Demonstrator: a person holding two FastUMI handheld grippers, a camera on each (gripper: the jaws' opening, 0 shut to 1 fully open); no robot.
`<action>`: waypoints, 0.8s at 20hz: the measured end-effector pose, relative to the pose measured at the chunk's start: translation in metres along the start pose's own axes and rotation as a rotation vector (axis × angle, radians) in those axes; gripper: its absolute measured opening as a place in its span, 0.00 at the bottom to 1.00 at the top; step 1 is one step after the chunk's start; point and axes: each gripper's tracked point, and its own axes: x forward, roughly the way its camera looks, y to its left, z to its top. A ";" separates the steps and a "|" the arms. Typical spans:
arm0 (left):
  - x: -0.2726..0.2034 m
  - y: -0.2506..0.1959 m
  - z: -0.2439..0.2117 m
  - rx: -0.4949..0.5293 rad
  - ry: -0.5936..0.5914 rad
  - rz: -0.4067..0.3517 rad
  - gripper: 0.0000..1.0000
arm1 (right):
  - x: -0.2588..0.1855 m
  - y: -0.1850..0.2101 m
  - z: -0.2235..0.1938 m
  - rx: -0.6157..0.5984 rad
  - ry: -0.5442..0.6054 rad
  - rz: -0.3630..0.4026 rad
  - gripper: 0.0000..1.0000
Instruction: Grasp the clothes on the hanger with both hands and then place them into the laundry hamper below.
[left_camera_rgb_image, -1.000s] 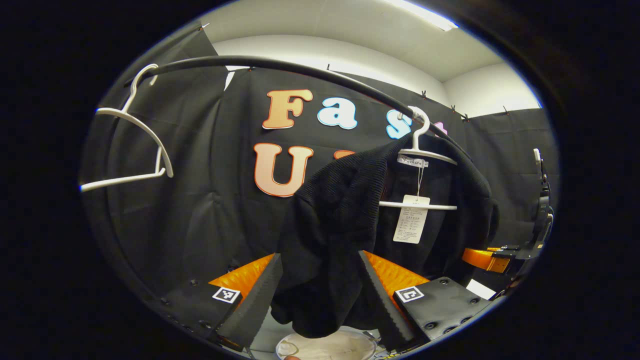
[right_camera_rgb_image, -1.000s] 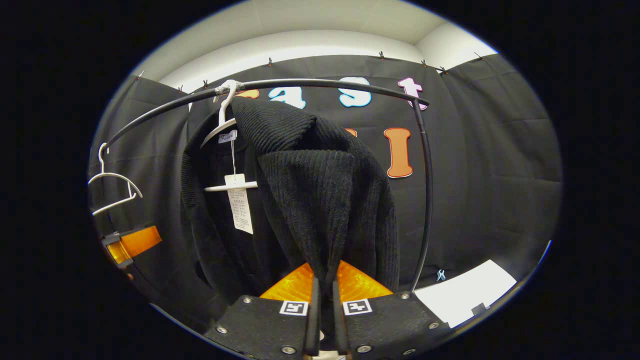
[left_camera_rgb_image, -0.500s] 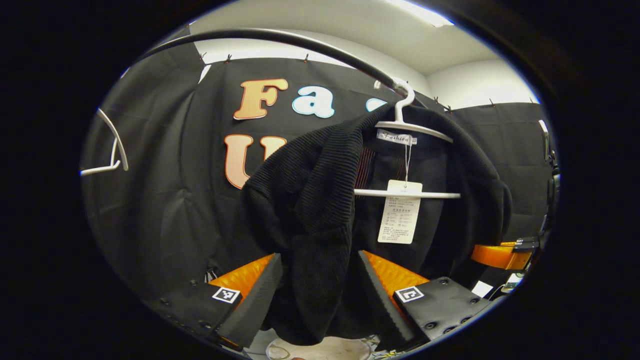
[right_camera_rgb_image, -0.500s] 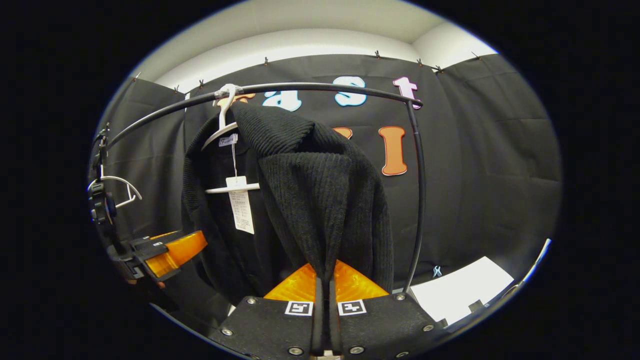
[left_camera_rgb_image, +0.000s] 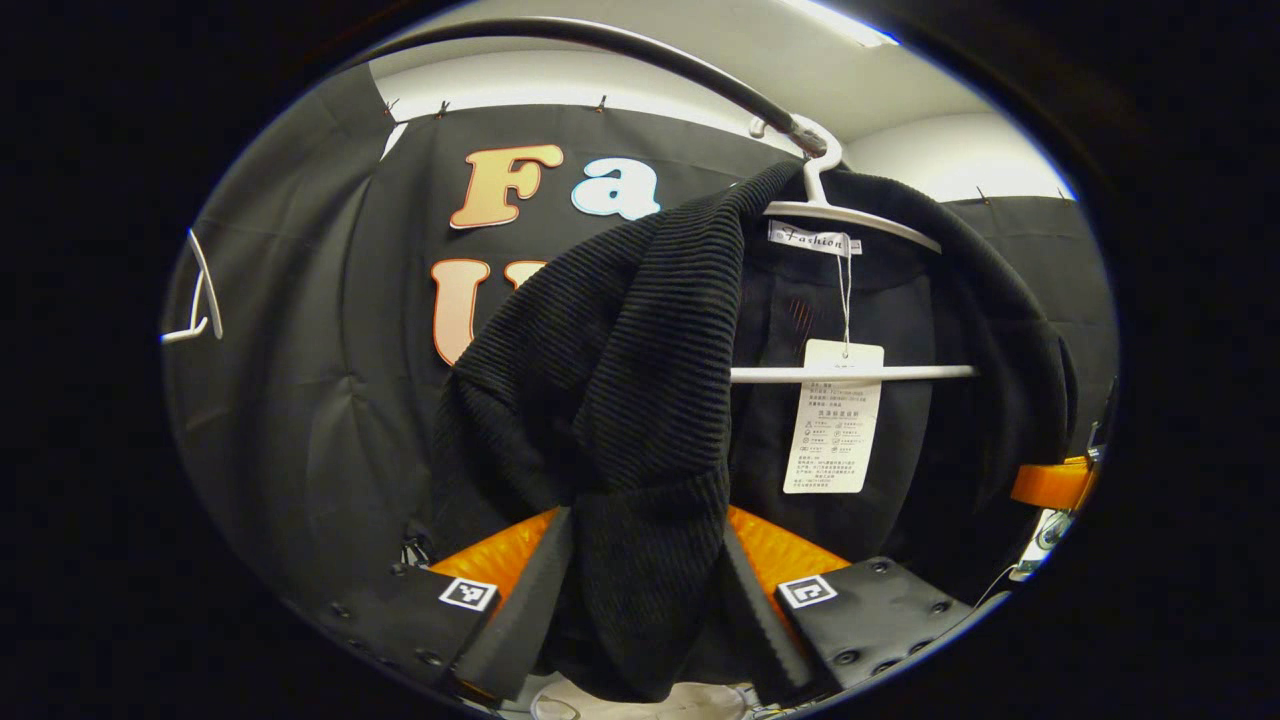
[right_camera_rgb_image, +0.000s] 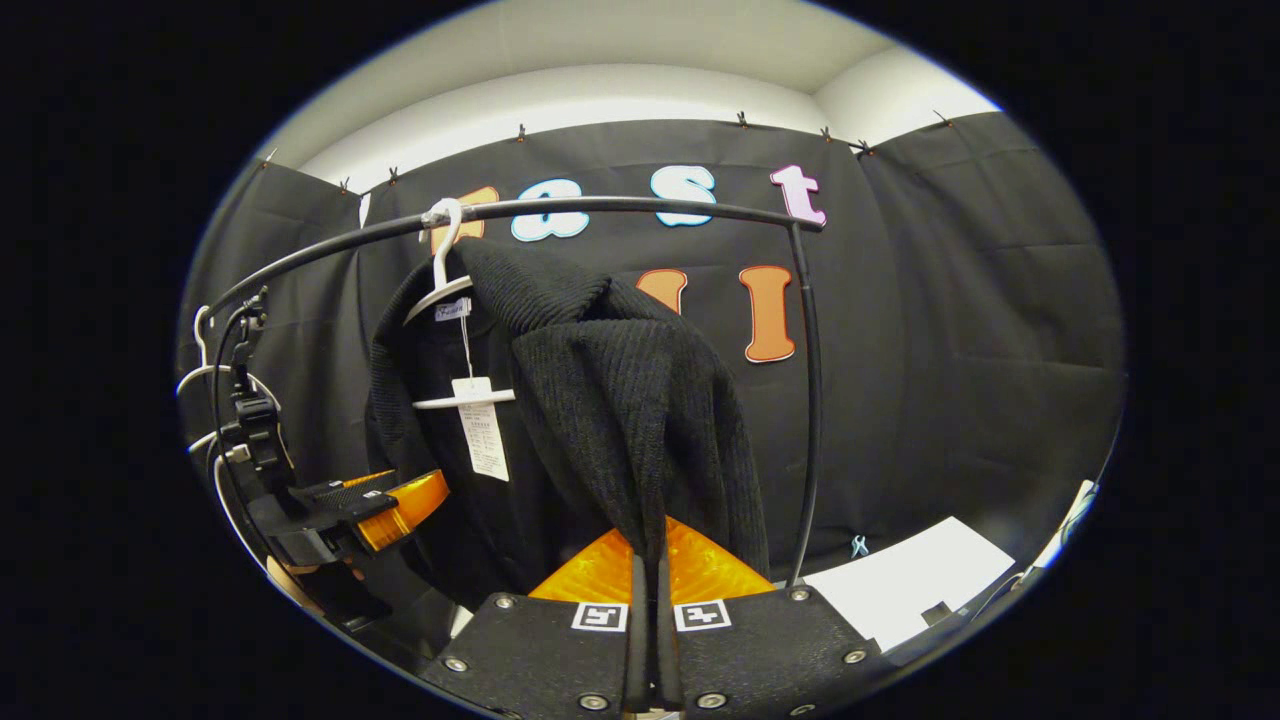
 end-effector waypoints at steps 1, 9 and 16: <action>-0.001 0.001 -0.001 0.005 0.003 -0.002 0.78 | -0.004 0.000 0.003 -0.002 -0.003 -0.002 0.03; -0.013 0.004 0.003 0.016 0.028 -0.028 0.46 | -0.018 -0.008 0.029 0.040 -0.037 -0.012 0.01; -0.025 0.032 0.018 0.061 0.011 0.063 0.08 | -0.023 -0.022 0.060 0.077 -0.068 -0.011 0.00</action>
